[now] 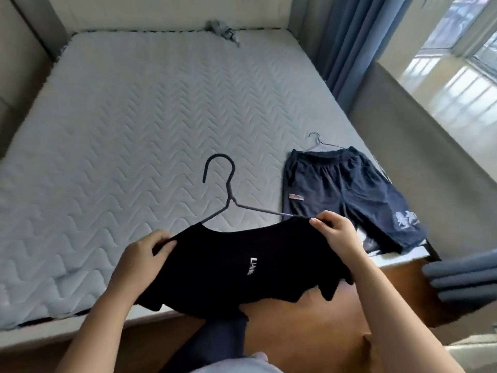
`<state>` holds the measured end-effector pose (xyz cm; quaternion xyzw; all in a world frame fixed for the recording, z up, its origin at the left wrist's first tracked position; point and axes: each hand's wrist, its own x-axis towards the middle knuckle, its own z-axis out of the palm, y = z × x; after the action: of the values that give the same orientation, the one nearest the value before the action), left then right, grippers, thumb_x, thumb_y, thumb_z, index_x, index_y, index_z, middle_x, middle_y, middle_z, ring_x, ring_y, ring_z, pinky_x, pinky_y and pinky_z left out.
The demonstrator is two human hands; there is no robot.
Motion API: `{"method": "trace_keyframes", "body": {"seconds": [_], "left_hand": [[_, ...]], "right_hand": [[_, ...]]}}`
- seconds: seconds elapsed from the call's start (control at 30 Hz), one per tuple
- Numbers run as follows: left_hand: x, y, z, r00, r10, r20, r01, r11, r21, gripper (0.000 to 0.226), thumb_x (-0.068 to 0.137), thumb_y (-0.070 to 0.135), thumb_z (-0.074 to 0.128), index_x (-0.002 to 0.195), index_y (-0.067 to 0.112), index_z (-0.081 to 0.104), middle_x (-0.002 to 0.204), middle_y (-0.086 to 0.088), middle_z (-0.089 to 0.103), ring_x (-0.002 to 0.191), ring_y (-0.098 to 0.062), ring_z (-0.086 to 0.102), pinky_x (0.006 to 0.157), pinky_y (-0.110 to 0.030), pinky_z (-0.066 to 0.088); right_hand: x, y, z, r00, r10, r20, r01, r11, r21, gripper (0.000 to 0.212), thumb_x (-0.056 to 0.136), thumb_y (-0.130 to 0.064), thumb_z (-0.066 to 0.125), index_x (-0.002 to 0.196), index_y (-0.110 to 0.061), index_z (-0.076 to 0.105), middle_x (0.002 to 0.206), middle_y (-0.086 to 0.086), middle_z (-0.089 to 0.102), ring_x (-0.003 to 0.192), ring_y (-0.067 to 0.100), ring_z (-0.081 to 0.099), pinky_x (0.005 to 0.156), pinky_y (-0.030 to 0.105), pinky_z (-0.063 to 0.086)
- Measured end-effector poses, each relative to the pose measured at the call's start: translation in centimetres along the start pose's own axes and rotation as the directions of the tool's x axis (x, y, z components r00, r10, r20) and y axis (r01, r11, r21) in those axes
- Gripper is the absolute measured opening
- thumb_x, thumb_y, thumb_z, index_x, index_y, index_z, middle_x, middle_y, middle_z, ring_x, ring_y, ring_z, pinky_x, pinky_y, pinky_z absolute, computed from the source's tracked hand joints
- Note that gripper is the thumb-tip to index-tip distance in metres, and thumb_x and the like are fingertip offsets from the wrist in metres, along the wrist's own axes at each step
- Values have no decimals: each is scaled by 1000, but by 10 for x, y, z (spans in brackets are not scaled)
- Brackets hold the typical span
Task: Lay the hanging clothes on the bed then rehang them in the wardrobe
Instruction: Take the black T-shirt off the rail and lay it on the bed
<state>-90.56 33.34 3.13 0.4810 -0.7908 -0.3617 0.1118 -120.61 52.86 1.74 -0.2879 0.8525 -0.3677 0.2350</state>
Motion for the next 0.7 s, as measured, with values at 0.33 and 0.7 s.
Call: {"method": "trace_keyframes", "body": {"seconds": [0.33, 0.7], "left_hand": [[139, -3, 9, 994, -103, -27, 105, 994, 42, 12, 87, 20, 56, 77, 16, 59, 73, 1, 63, 71, -20, 58, 63, -29, 41], [244, 24, 57, 991, -74, -111, 91, 984, 155, 13, 88, 16, 55, 82, 6, 62, 77, -3, 63, 73, -24, 57, 68, -34, 42]], "right_hand": [[151, -25, 6, 1000, -5, 25, 6, 1000, -16, 20, 83, -19, 65, 64, -20, 58, 58, -1, 56, 56, 9, 47, 52, 15, 34], [256, 5, 0, 994, 28, 106, -17, 994, -109, 12, 84, -20, 63, 74, -14, 59, 68, 0, 59, 67, 18, 53, 60, 20, 37]]}}
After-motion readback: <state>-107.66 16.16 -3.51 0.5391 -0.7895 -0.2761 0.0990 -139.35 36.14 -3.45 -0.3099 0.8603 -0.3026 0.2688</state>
